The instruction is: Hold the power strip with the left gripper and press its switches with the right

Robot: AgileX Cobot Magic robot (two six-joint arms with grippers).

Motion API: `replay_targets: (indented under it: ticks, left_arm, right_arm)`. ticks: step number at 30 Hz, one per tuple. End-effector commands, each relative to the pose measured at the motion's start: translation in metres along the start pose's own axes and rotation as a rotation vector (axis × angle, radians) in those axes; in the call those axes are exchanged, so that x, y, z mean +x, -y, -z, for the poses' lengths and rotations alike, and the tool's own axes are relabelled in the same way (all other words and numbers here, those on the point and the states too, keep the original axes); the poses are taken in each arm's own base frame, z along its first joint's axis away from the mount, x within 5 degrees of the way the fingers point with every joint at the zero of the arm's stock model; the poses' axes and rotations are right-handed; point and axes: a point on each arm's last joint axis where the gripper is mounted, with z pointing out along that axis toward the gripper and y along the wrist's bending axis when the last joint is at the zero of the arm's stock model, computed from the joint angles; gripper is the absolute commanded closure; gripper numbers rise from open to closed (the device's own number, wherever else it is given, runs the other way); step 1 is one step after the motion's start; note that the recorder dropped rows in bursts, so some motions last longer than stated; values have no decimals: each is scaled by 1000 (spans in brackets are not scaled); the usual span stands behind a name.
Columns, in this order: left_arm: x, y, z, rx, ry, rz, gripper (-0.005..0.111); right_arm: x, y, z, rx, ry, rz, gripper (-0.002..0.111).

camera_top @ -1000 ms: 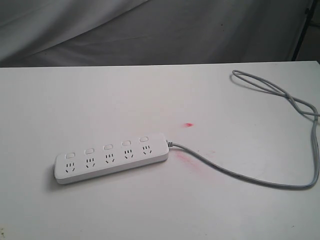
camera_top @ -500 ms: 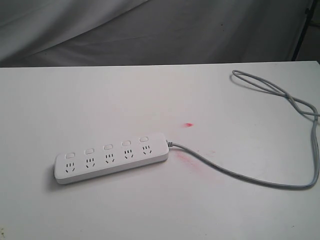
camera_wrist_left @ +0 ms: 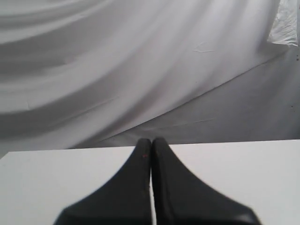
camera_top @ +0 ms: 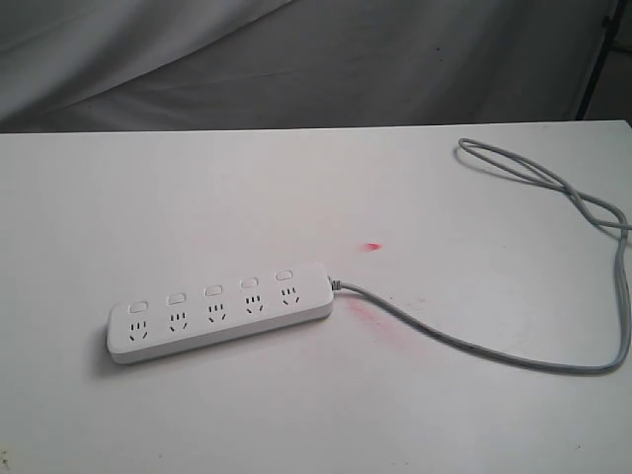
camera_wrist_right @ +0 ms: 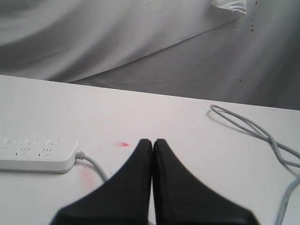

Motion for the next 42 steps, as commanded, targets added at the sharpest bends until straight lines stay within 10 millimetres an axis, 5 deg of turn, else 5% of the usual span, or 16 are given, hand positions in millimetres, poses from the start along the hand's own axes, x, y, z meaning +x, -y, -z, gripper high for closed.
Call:
replay_targets:
  ticks: [1, 7, 15, 42]
  left_arm:
    - [37, 1, -5, -10, -19, 8, 106]
    - [77, 3, -2, -11, -71, -54, 106]
    - [90, 4, 3, 5, -205, -53, 106]
    - [89, 4, 3, 2, -203, -70, 106]
  right_arm:
    - [1, 0, 0, 8, 3, 0, 108]
    - [1, 0, 0, 8, 3, 0, 108]
    - [1, 0, 0, 8, 3, 0, 108]
    - [1, 0, 0, 8, 3, 0, 108]
